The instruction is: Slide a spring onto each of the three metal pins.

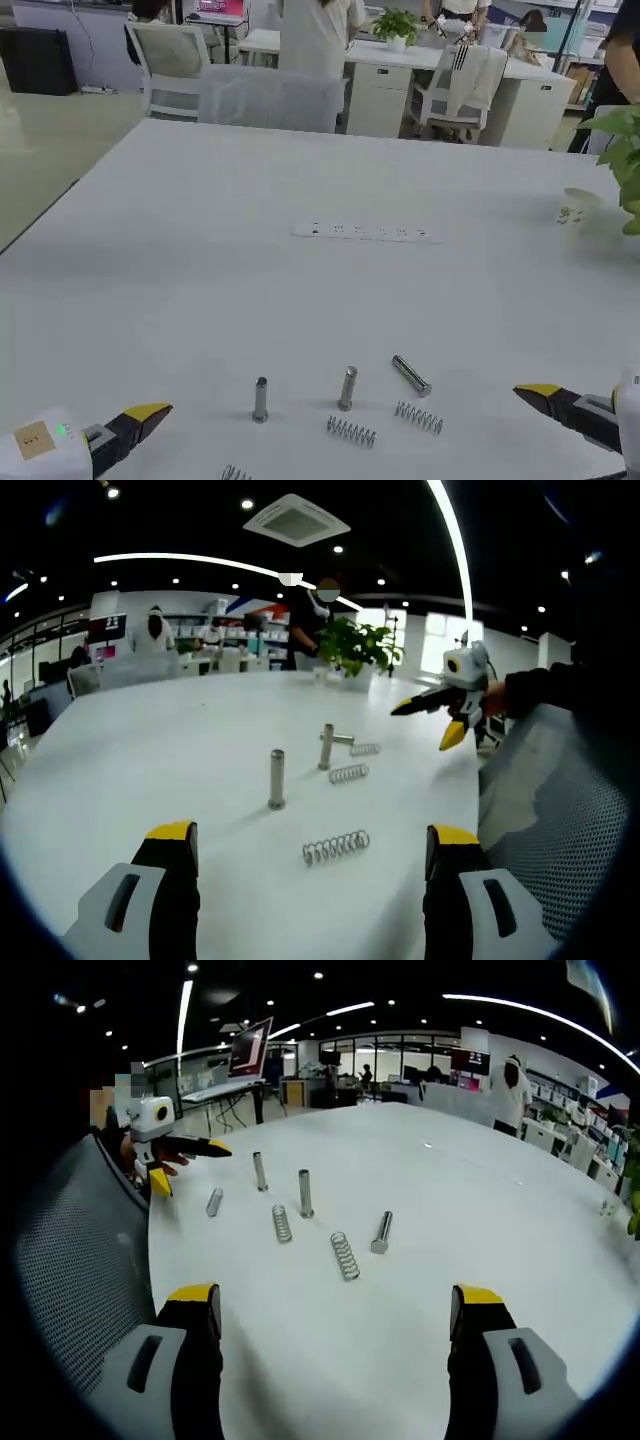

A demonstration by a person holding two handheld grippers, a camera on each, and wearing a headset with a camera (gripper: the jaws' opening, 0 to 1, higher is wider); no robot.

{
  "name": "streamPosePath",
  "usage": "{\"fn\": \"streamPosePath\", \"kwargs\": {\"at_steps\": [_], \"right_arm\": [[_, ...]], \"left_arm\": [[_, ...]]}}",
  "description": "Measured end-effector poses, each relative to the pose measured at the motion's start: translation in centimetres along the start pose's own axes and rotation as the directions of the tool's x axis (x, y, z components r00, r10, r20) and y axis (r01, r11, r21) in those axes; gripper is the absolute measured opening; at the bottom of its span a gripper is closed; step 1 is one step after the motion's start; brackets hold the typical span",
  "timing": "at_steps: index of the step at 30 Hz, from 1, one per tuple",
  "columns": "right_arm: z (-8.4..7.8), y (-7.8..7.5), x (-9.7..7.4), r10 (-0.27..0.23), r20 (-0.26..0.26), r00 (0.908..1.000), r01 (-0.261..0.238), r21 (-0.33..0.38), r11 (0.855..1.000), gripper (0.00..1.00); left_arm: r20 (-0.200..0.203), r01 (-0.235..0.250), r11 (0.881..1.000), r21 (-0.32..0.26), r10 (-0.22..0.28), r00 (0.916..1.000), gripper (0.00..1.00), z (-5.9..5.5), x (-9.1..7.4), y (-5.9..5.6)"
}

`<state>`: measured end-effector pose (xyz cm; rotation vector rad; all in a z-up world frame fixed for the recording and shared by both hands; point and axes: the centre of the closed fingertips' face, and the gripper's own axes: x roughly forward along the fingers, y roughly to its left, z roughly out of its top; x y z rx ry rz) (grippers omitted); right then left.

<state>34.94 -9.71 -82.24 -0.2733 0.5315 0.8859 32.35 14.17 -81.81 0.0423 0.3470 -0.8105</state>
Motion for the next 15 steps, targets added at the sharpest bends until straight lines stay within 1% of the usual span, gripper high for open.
{"fn": "streamPosePath", "kwargs": {"at_steps": [15], "right_arm": [[-0.09, -0.13, -0.09, -0.005, -0.003, 1.0000, 0.005, 0.008, 1.000, 0.95]], "left_arm": [[-0.008, 0.009, 1.000, 0.004, -0.009, 0.9999, 0.89, -0.11, 0.16, 0.01]]}}
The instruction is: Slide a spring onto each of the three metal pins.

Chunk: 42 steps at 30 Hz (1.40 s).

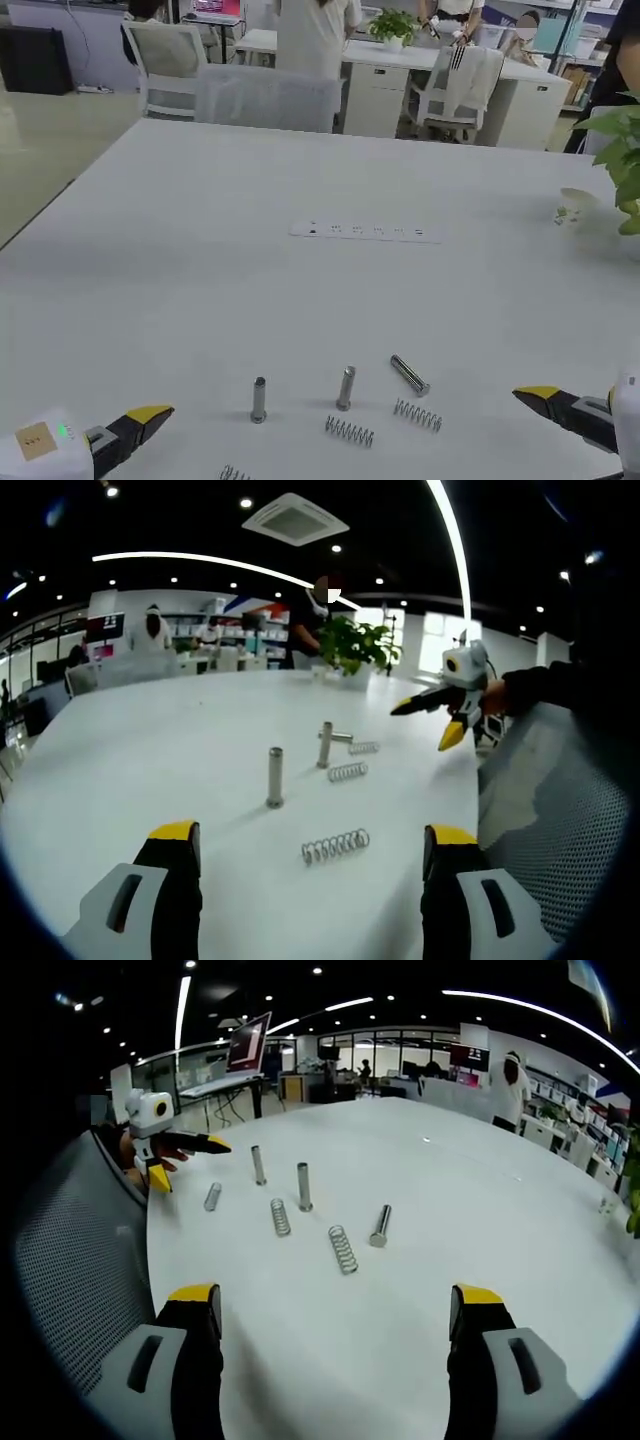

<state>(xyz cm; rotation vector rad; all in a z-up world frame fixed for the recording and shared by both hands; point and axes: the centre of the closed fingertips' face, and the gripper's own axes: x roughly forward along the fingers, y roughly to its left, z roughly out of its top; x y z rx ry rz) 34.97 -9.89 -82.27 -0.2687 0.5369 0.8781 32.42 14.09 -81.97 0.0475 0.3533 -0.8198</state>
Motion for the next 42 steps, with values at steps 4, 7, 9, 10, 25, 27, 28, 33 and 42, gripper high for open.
{"fn": "streamPosePath", "kwargs": {"at_steps": [4, 7, 9, 10, 25, 27, 28, 33, 42], "right_arm": [[-0.05, -0.08, -0.02, -0.001, -0.001, 1.0000, 0.001, 0.001, 1.000, 0.95], [-0.09, -0.08, -0.01, 0.000, -0.003, 1.0000, 0.000, 0.002, 1.000, 0.95], [-0.16, -0.06, 0.00, 0.001, -0.007, 1.0000, -0.001, 0.002, 1.000, 0.95], [-0.19, -0.04, 0.01, 0.002, -0.007, 1.0000, -0.002, 0.004, 1.000, 0.95], [-0.46, 0.03, 0.18, 0.008, -0.017, 0.9998, -0.008, 0.015, 1.000, 0.94], [-0.46, 0.00, 0.18, 0.007, -0.017, 0.9998, -0.007, 0.015, 1.000, 0.93], [-0.43, 0.01, 0.18, 0.007, -0.016, 0.9999, -0.007, 0.017, 1.000, 0.93], [-0.52, -0.04, 0.18, 0.004, -0.019, 0.9998, -0.004, 0.023, 1.000, 0.93], [-0.71, -0.02, 0.18, 0.002, -0.027, 0.9996, -0.002, 0.024, 1.000, 0.93]], "left_arm": [[-0.005, 0.004, 1.000, 0.002, -0.004, 1.0000, 0.89, -0.04, 0.07, -0.08], [-0.005, 0.006, 1.000, 0.002, -0.006, 1.0000, 0.88, -0.07, 0.07, -0.10], [-0.007, 0.007, 1.000, 0.001, -0.007, 1.0000, 0.88, -0.12, 0.06, -0.16], [-0.008, 0.008, 1.000, 0.001, -0.008, 0.9999, 0.88, -0.17, 0.05, -0.19], [-0.013, 0.009, 1.000, -0.005, -0.009, 0.9999, 0.88, -0.47, 0.11, -0.19], [-0.013, 0.010, 1.000, -0.005, -0.010, 0.9999, 0.87, -0.49, 0.13, -0.21], [-0.013, 0.010, 1.000, -0.005, -0.010, 0.9999, 0.87, -0.51, 0.15, -0.20], [-0.015, 0.011, 1.000, -0.007, -0.011, 0.9998, 0.87, -0.64, 0.24, -0.20], [-0.010, 0.013, 1.000, -0.012, -0.013, 0.9999, 0.87, -0.77, 0.42, -0.20]]}}
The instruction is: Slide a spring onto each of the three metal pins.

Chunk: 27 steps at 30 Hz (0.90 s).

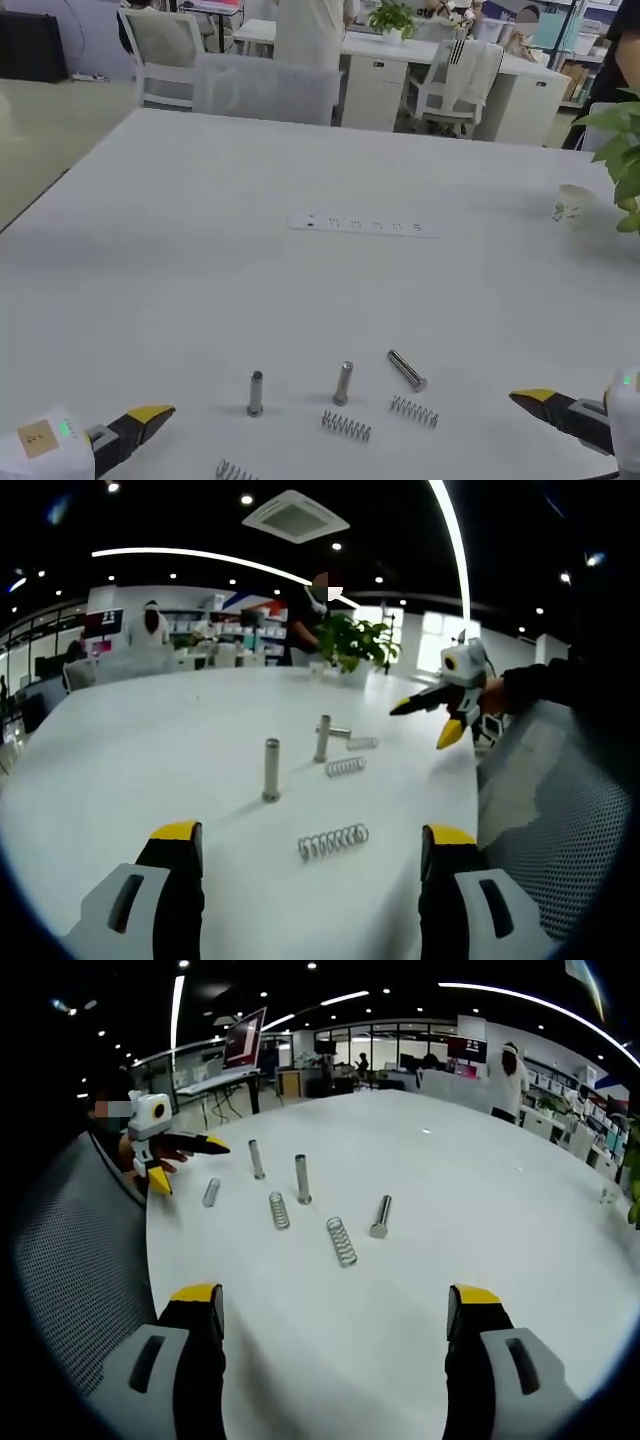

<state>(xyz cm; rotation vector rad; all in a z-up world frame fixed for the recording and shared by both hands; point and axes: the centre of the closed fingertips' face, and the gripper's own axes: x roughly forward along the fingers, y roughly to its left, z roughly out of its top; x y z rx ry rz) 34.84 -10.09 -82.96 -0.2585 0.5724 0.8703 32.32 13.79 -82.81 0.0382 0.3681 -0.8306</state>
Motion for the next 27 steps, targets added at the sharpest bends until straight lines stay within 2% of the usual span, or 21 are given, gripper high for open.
{"fn": "streamPosePath", "kwargs": {"at_steps": [20, 27], "right_arm": [[-0.26, -0.42, -0.08, -0.012, -0.010, 0.9999, 0.013, 0.018, 1.000, 0.89], [0.13, -0.97, -0.21, -0.032, -0.011, 0.9994, 0.032, 0.015, 0.999, 0.88]], "left_arm": [[0.005, 0.005, 1.000, -0.002, -0.005, 1.0000, 0.86, 0.02, 0.20, 0.01], [0.003, 0.007, 1.000, 0.002, -0.007, 1.0000, 0.86, 0.11, 0.16, 0.03]]}}
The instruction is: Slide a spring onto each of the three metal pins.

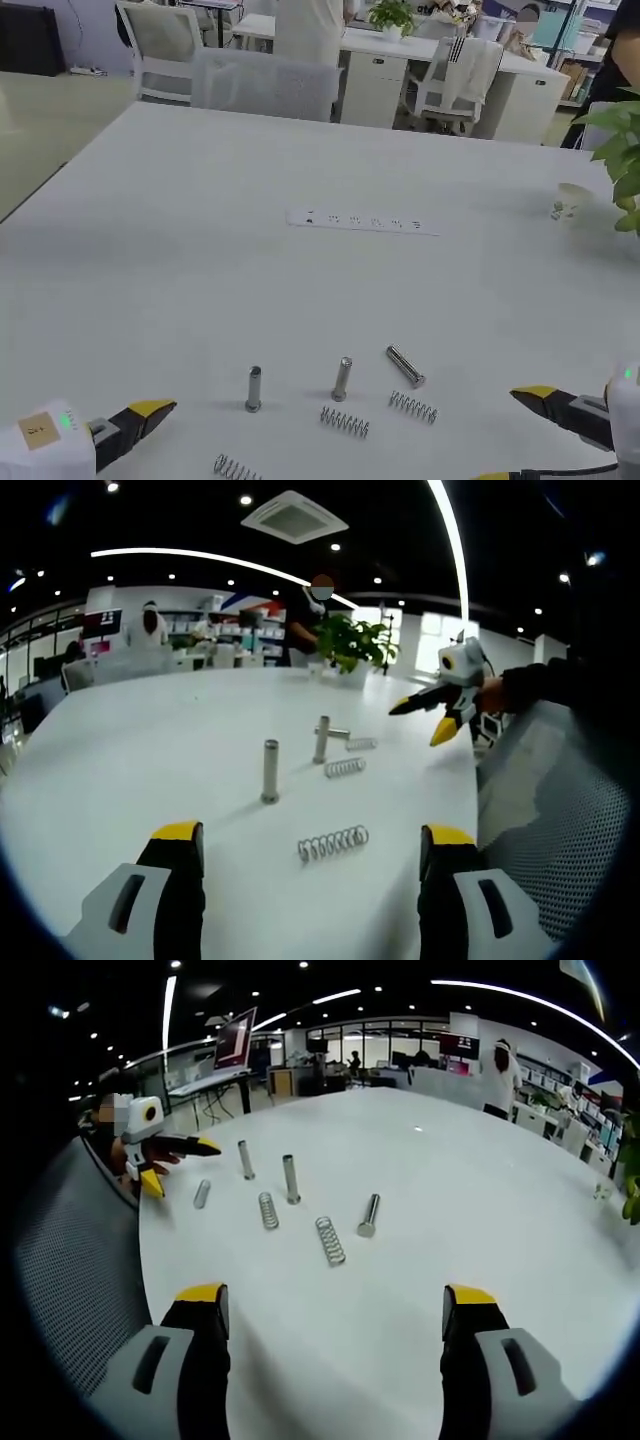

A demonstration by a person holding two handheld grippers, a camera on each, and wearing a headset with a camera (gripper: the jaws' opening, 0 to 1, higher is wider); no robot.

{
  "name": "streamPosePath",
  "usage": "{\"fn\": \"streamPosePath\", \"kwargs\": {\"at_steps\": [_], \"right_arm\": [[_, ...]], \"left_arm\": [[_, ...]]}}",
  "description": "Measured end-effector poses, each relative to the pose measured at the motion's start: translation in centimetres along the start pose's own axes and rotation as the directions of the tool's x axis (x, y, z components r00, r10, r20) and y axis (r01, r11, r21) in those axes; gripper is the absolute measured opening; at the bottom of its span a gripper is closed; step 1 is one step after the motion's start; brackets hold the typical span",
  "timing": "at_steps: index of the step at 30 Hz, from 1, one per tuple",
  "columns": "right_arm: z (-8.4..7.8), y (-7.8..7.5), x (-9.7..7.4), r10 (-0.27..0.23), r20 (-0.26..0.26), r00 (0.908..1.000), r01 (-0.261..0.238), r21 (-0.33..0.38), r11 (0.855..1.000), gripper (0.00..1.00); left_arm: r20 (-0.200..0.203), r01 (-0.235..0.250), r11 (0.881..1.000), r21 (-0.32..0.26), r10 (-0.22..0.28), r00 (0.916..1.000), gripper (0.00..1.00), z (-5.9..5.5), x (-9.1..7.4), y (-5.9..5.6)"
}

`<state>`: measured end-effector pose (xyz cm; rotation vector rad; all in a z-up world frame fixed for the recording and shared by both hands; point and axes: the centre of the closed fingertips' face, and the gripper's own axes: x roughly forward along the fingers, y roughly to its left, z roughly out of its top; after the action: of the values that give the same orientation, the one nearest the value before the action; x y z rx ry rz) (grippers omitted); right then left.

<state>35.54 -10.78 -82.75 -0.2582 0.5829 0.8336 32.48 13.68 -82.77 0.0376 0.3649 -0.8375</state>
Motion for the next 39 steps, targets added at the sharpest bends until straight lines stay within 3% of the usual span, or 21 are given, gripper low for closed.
{"fn": "streamPosePath", "kwargs": {"at_steps": [13, 20, 25, 31, 39], "right_arm": [[3.3, -1.8, 0.9, -0.029, 0.002, 0.9996, 0.029, -0.073, 0.997, 0.83], [5.0, -2.9, 2.6, -0.032, 0.003, 0.9995, 0.032, -0.069, 0.997, 0.75], [5.9, -3.1, 4.3, -0.028, -0.027, 0.9992, 0.025, -0.092, 0.995, 0.68], [6.9, -3.2, 6.2, -0.023, -0.045, 0.9987, 0.019, -0.092, 0.996, 0.50], [6.8, -3.7, 8.6, -0.038, -0.134, 0.9902, 0.032, -0.043, 0.999, 0.29]], "left_arm": [[-0.005, 0.004, 1.000, 0.004, -0.004, 1.0000, 0.84, 0.1, 0.0, 0.0], [-0.005, -0.004, 1.000, 0.002, 0.004, 1.0000, 0.84, 0.1, -0.1, 0.1], [-0.006, -0.010, 1.000, 0.000, 0.010, 0.9999, 0.83, 0.0, -0.3, 0.1], [-0.011, -0.012, 1.000, 0.003, 0.012, 0.9999, 0.83, 0.1, -0.4, 0.0], [-0.021, -0.011, 1.000, 0.001, 0.011, 0.9997, 0.81, -0.1, -0.5, 0.0]]}}
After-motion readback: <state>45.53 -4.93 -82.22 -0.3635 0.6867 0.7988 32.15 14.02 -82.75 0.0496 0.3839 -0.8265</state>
